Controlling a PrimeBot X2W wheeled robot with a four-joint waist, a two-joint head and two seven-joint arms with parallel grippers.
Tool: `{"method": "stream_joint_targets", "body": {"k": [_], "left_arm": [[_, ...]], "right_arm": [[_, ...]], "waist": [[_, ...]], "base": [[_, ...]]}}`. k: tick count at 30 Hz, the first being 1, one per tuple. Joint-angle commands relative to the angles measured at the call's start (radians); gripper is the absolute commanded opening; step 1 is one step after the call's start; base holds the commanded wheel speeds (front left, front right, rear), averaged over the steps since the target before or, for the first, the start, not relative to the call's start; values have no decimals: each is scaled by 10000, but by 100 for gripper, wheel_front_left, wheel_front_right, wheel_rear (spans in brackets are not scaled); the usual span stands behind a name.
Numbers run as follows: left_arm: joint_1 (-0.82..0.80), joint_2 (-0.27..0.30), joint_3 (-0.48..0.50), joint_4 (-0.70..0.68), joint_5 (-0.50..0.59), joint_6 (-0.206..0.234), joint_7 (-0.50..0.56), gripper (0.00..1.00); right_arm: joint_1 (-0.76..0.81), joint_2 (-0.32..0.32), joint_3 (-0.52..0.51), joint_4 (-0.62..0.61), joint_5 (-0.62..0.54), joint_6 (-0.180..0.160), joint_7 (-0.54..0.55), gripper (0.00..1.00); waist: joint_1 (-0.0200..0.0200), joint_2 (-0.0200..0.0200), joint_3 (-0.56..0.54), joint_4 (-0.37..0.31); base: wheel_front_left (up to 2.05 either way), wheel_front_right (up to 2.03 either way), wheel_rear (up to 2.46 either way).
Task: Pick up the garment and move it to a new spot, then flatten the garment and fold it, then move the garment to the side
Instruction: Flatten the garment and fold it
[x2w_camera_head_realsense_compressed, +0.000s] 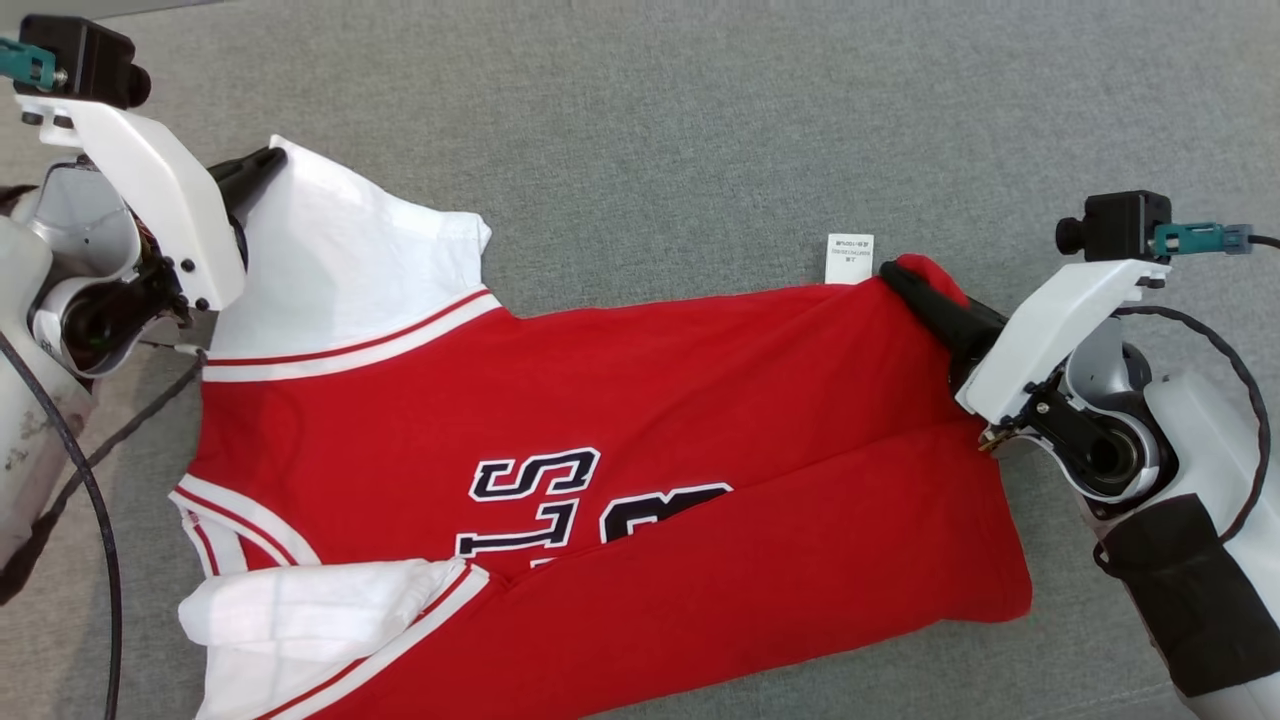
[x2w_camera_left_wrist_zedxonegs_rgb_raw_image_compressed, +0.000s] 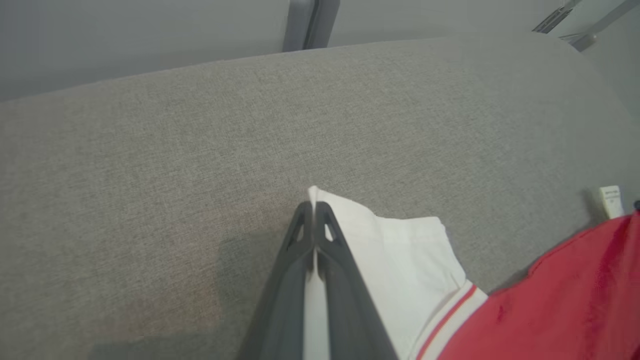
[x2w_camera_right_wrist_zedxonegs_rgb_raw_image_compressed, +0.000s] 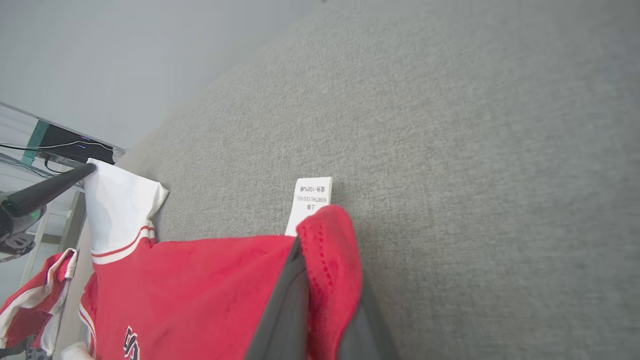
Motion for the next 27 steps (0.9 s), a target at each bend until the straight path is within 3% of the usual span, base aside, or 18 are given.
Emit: {"method": "stream_joint_targets", "body": {"k": [1, 19, 27], "left_arm": [[194, 85, -59, -177, -229, -56, -112, 0], [1725, 1423, -993, -1994, -1613, -41, 185, 0], [2371, 1678, -1316, -2644, -2159, -41, 520, 0]], "right_arm": [[-45, -154, 107, -30, 121, 3, -270, 0], [995, -1249, 793, 512, 931, 3, -1412, 0], [1215, -1540, 1365, 738, 1155, 3, -2063, 0]], "waist": [[0, 0, -214, 123], [0, 0, -1812, 955], [0, 0, -2360, 1382]], "base": [[0, 0, 0], [0, 0, 0], [0, 0, 0]]}}
